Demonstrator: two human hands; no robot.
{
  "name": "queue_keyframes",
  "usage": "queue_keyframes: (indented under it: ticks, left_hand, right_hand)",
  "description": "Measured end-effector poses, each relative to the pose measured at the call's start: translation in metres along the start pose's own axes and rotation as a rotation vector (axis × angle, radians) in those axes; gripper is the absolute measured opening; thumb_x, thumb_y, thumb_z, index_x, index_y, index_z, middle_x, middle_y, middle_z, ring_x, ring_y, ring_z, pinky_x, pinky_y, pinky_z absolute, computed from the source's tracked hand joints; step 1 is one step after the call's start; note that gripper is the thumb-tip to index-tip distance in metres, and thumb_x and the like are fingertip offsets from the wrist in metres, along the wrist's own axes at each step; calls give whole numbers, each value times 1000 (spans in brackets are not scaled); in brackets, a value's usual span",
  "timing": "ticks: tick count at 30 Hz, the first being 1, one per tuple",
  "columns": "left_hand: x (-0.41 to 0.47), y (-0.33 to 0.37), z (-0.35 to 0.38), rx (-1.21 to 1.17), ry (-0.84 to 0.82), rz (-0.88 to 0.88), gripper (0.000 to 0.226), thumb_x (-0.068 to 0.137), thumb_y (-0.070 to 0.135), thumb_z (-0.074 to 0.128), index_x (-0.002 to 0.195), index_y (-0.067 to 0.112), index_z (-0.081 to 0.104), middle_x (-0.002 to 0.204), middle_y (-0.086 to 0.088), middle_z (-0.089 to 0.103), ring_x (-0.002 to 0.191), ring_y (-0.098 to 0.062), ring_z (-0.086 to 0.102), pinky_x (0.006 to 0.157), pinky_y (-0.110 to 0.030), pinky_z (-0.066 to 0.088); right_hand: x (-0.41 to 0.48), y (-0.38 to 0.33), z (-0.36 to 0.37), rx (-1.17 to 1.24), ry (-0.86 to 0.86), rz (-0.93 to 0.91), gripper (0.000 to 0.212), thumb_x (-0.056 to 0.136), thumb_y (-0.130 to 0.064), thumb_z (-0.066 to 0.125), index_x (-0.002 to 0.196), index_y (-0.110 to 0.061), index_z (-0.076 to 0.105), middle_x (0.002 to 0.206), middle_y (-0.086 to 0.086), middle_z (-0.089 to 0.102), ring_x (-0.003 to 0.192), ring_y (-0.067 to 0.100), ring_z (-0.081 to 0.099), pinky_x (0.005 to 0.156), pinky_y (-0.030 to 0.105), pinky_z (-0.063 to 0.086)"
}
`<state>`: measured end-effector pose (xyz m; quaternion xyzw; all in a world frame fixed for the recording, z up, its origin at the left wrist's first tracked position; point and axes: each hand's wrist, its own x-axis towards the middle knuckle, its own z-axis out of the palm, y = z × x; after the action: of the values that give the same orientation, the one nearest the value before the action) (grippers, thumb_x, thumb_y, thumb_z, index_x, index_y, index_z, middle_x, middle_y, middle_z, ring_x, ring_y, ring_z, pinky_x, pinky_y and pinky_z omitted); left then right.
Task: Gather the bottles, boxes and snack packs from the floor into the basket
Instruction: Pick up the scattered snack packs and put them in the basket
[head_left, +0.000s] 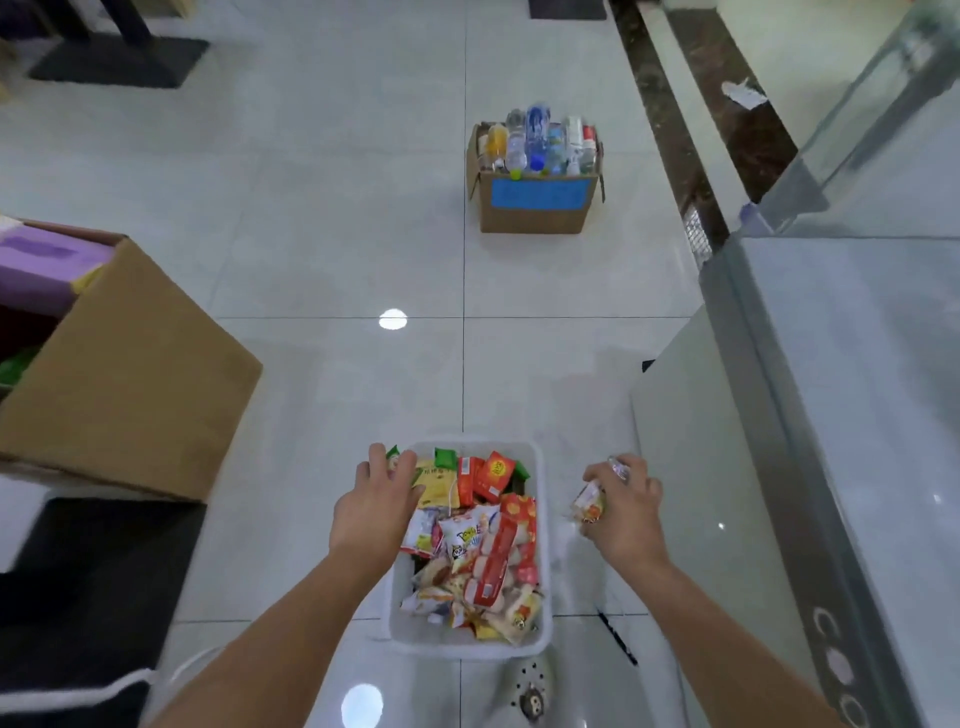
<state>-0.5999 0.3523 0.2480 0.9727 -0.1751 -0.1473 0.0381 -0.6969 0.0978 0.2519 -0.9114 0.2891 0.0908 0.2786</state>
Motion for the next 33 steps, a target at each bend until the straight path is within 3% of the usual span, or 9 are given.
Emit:
queue_keyframes:
  ticks: [4, 8, 13, 18, 21, 23, 25, 30, 33]
  left_hand:
    - [42, -6, 57, 37, -66, -29, 32, 94, 31, 53, 120, 16, 43, 122, -12, 41, 96, -26, 54, 46, -31, 50]
    - [74, -3, 121, 60, -143, 5, 46, 93, 20, 52, 134, 17, 29, 134, -10, 26, 115, -26, 45, 62, -31, 55]
    - [114, -8, 217, 29, -180, 73, 62, 76, 16, 75, 121, 22, 33, 129, -7, 34, 104, -25, 53, 47, -29, 54]
    - [159, -2, 271, 20, -173, 148, 58, 87, 4, 55, 133, 22, 26, 142, -9, 19, 123, -29, 37, 64, -33, 54]
    - [179, -2, 289, -47, -261, 154, 67, 92, 22, 55, 144, 34, 14, 154, -8, 1, 135, -38, 26, 76, -44, 56]
    - [179, -5, 291, -78, -401, 114, 74, 92, 53, 47, 146, 46, -4, 156, -3, -24, 144, -41, 0, 93, -65, 42]
    - [166, -7, 283, -48, -484, 120, 79, 88, 66, 37, 143, 49, -16, 153, 0, -35, 144, -36, -19, 100, -73, 23]
    - [112, -14, 222, 83, -376, 254, 67, 91, 64, 9, 144, 39, -23, 149, 1, -38, 143, -22, -27, 117, -58, 4]
    - [88, -14, 181, 103, -211, 287, 73, 83, 65, -14, 149, 35, -11, 154, -1, -24, 146, -26, -14, 118, -48, -2]
  right_hand:
    - [42, 24, 60, 38, -39, 27, 46, 68, -2, 75, 108, -19, 60, 136, 6, 32, 116, 29, 32, 79, 23, 30]
    - [70, 49, 132, 42, -122, 48, 49, 69, -4, 75, 111, -22, 59, 136, 3, 30, 119, 28, 33, 67, 14, 28]
    - [114, 63, 216, 66, -203, 80, 54, 71, -18, 78, 119, -25, 55, 138, 0, 26, 120, 25, 29, 84, 23, 38]
    - [166, 62, 268, 147, -188, 132, 55, 70, -21, 80, 119, -23, 55, 137, 2, 27, 121, 29, 30, 88, 27, 37]
    - [191, 69, 285, 159, -234, 151, 79, 67, -21, 82, 135, -31, 43, 154, 5, 12, 133, 35, 30, 97, 33, 38]
    - [195, 73, 287, 96, -363, 197, 103, 66, -34, 83, 145, -42, 18, 159, 4, -12, 141, 40, 22, 109, 45, 35]
    - [183, 73, 277, -5, -440, 191, 107, 69, -48, 77, 146, -46, 3, 157, 5, -21, 144, 41, 10, 112, 52, 27]
    - [114, 59, 213, -284, -387, 65, 89, 80, -66, 49, 146, -43, -6, 158, -2, -17, 146, 34, -6, 106, 63, 29]
    - [81, 46, 166, -442, -361, -5, 82, 79, -77, 18, 146, -41, -13, 158, -1, -21, 146, 31, -13, 109, 66, 18]
